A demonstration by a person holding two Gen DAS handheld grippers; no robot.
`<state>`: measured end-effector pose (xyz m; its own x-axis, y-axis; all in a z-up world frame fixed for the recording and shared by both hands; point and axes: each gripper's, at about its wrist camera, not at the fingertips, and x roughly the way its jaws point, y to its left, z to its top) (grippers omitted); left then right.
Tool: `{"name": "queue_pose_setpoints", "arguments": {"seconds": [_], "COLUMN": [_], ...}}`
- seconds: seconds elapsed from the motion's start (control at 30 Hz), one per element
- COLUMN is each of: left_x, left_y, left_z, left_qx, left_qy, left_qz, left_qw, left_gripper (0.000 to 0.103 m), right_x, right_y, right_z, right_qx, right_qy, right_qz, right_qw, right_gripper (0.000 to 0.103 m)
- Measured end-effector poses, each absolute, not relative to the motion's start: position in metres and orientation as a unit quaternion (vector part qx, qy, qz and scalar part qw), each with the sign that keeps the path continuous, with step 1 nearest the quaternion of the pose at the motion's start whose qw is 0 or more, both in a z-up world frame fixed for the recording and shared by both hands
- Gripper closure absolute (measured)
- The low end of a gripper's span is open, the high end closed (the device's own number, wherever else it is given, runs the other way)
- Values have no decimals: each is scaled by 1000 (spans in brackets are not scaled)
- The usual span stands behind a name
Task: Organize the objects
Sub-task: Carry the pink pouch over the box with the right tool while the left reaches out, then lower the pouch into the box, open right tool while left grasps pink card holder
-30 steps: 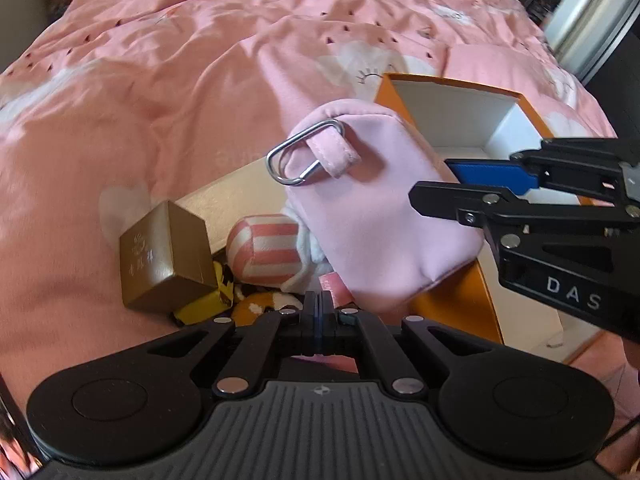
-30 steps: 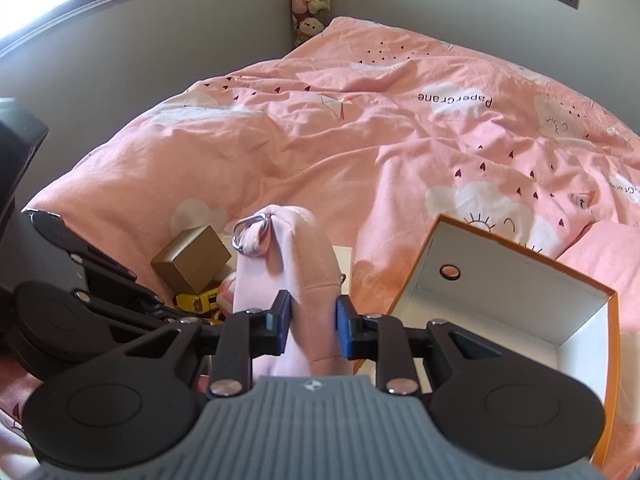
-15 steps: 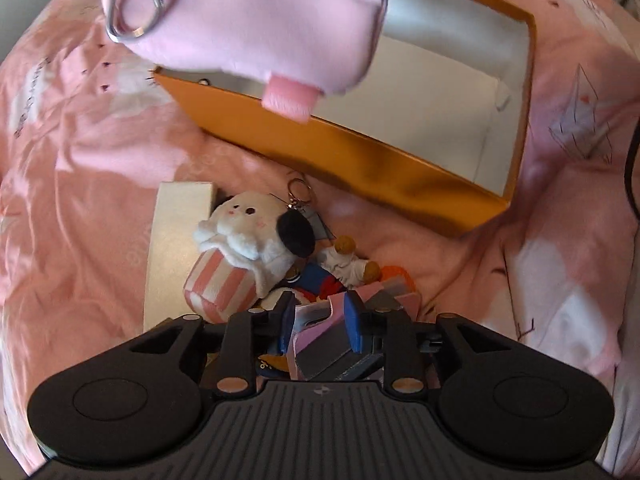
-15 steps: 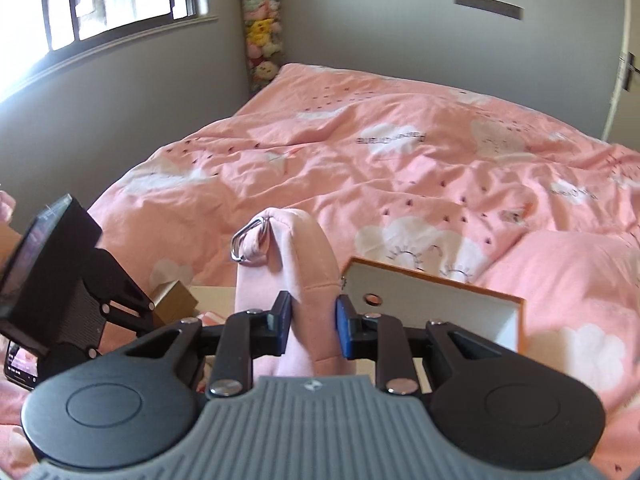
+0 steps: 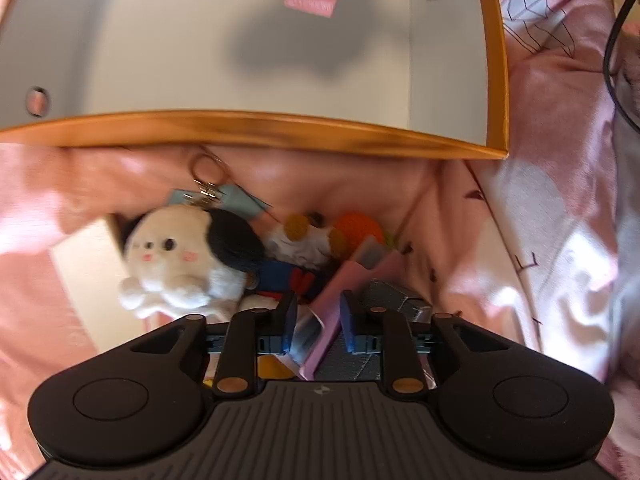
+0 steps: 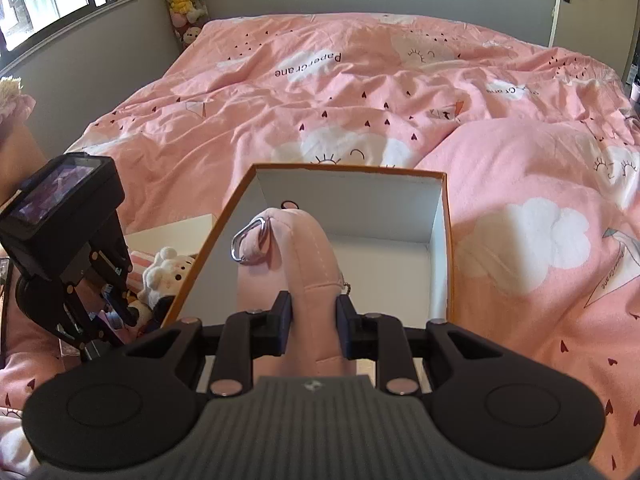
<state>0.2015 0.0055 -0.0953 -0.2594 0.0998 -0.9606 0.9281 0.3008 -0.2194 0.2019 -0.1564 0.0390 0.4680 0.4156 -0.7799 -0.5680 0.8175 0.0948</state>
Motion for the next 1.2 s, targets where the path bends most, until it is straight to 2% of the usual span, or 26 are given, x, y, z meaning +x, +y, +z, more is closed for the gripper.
{"name": "queue_pose_setpoints", "arguments": {"seconds": [0.3,0.4,0.63,0.83,0.9,0.93,1.07,1.2], "left_x": [201,185,182,168,169,167,164,158], "left_y": [0,4,32,68,64,66,73,61], "left_z": [-132,-142,-120,-74,-58,-51,-28,-27], "left_qx": [396,425,381,285,248,231,167,196], "left_qy": [710,703,716,716,708,703,677,653], "left_qz": [-452,-446,-383,-316,-295,-286,-255,-252], "left_qw": [368,354,442,553,591,609,670,686], "left_gripper": [77,76,76,79,84,101,103,103], "right_x": [211,212,210,203,200,199,192,186], "right_y": [-160,-161,-163,-161,-160,-160,-158,-153], "right_z": [9,3,-5,-10,-12,-12,-12,-11], "right_qx": [-93,-90,-86,-76,-73,-72,-71,-74], "right_qy": [465,472,482,488,490,490,487,486], "right_qz": [290,290,294,298,300,301,306,312], "right_qw": [831,828,821,817,815,815,815,813], "right_gripper": [78,78,78,78,78,78,77,77]}}
